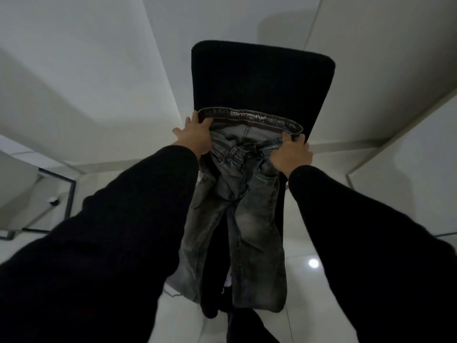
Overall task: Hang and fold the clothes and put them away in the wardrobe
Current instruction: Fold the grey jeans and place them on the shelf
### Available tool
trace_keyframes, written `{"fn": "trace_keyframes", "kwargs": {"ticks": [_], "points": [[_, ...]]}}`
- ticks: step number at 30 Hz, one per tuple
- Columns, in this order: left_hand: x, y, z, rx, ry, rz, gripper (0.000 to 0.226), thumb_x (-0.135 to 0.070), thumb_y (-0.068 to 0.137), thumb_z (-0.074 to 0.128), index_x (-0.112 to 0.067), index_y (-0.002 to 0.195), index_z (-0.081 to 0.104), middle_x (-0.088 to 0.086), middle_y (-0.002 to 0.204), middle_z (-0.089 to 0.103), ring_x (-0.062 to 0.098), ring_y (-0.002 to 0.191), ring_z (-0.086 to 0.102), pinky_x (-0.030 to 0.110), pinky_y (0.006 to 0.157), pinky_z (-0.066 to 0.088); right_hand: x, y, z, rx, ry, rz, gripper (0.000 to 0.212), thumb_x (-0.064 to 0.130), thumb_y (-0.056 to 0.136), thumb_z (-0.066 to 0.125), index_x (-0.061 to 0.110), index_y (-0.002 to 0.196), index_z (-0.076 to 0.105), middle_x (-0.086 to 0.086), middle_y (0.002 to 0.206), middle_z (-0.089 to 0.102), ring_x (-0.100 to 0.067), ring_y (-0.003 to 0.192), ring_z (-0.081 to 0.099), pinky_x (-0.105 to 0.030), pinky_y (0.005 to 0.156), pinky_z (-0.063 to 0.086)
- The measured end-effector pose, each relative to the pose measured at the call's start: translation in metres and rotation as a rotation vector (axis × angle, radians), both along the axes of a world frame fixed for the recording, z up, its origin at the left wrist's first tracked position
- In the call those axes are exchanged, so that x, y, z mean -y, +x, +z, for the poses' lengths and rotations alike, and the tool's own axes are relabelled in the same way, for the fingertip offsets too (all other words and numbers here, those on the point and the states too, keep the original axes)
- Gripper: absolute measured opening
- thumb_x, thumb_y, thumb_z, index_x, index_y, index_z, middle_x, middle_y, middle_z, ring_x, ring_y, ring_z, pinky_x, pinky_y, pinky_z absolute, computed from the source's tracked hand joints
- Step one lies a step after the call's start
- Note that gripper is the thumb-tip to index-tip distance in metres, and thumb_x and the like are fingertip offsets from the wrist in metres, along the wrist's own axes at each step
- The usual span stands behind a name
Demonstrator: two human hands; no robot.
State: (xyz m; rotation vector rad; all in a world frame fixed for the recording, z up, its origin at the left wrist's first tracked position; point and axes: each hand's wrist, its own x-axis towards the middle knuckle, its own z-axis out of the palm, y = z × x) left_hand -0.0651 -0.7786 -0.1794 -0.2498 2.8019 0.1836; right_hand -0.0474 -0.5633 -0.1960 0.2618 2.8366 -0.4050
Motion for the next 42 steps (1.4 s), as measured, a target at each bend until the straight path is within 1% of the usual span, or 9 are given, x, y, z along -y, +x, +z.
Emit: {"fn": "trace_keyframes", "kwargs": {"ticks": [4, 9, 13, 19, 29, 32, 37, 40, 42], "points": [[-0.001, -0.016, -0.015, -0.008, -0.041, 0.071, 0.056, -0.009, 0.088, 0.049, -0.020, 0.141, 0.035, 0.011, 0.156, 0.003, 0.033, 0.139, 0.021, 0.054, 0.109, 0.024, -0.003, -0.019, -0.019, 0.031, -0.017, -0.048, 0.065, 0.029, 0.090, 0.049, 0.022, 0.148, 0.020, -0.023, 0.150, 0.022, -0.042, 0.131, 0.033, -0.046, 0.107, 0.032], [0.011, -0.030, -0.032, -0.013, -0.085, 0.042, 0.036, -0.010, 0.091, 0.047, -0.002, 0.125, 0.052, 0.018, 0.129, 0.040, 0.037, 0.114, 0.050, 0.046, 0.098, 0.040, -0.002, -0.027, -0.032, 0.012, 0.039, -0.063, 0.073, 0.028, 0.091, 0.054, 0.024, 0.150, 0.011, -0.024, 0.135, 0.036, -0.039, 0.120, 0.043, -0.043, 0.097, 0.037], [0.023, -0.036, -0.031, -0.042, -0.090, -0.034, 0.031, -0.013, 0.089, 0.050, 0.002, 0.114, 0.058, 0.023, 0.118, 0.056, 0.041, 0.107, 0.056, 0.045, 0.088, 0.047, -0.002, -0.031, -0.031, -0.022, 0.055, -0.087, 0.068, 0.019, 0.093, 0.050, 0.013, 0.149, 0.013, -0.025, 0.133, 0.043, -0.039, 0.118, 0.048, -0.042, 0.095, 0.041], [0.034, -0.023, -0.015, -0.180, 0.027, -0.002, 0.027, -0.013, 0.089, 0.048, 0.000, 0.111, 0.056, 0.025, 0.113, 0.056, 0.045, 0.103, 0.055, 0.049, 0.086, 0.046, 0.001, -0.010, -0.013, -0.131, -0.043, -0.161, 0.055, 0.015, 0.094, 0.051, -0.002, 0.139, 0.026, -0.025, 0.126, 0.054, -0.039, 0.113, 0.055, -0.041, 0.091, 0.046], [0.073, 0.040, 0.092, -0.477, 0.191, 0.023, 0.032, -0.006, 0.088, 0.043, 0.000, 0.118, 0.051, 0.029, 0.117, 0.049, 0.046, 0.108, 0.050, 0.044, 0.092, 0.043, -0.007, 0.067, 0.098, -0.478, -0.112, -0.226, 0.029, 0.007, 0.094, 0.042, 0.001, 0.122, 0.042, -0.026, 0.112, 0.059, -0.041, 0.101, 0.058, -0.041, 0.084, 0.047], [0.082, 0.072, 0.134, -0.562, 0.227, 0.000, 0.030, -0.004, 0.087, 0.043, -0.001, 0.116, 0.051, 0.029, 0.115, 0.049, 0.045, 0.105, 0.050, 0.042, 0.088, 0.043, -0.007, 0.108, 0.137, -0.592, -0.113, -0.247, 0.024, 0.004, 0.093, 0.040, 0.000, 0.116, 0.044, -0.025, 0.107, 0.060, -0.040, 0.097, 0.058, -0.037, 0.075, 0.042], [0.081, 0.131, 0.193, -0.719, 0.363, -0.044, 0.033, 0.001, 0.082, 0.043, -0.002, 0.113, 0.054, 0.030, 0.112, 0.048, 0.045, 0.102, 0.050, 0.038, 0.085, 0.042, -0.011, 0.190, 0.189, -0.722, -0.144, -0.347, 0.018, 0.001, 0.090, 0.044, 0.002, 0.108, 0.045, -0.025, 0.102, 0.059, -0.040, 0.092, 0.058, -0.040, 0.073, 0.045], [0.076, 0.161, 0.216, -0.833, 0.504, -0.048, 0.030, 0.007, 0.078, 0.041, -0.001, 0.103, 0.057, 0.024, 0.098, 0.048, 0.041, 0.100, 0.052, 0.028, 0.076, 0.036, -0.023, 0.235, 0.217, -0.812, -0.145, -0.389, 0.014, -0.001, 0.088, 0.043, 0.006, 0.100, 0.043, -0.021, 0.094, 0.056, -0.033, 0.081, 0.053, -0.033, 0.067, 0.037], [0.071, 0.177, 0.228, -0.896, 0.567, -0.056, 0.029, 0.007, 0.078, 0.038, -0.002, 0.098, 0.058, 0.025, 0.095, 0.053, 0.040, 0.096, 0.054, 0.028, 0.073, 0.034, -0.034, 0.261, 0.236, -0.875, -0.171, -0.417, 0.015, 0.000, 0.088, 0.044, 0.007, 0.101, 0.045, -0.016, 0.089, 0.052, -0.027, 0.077, 0.046, -0.031, 0.068, 0.035]]}}
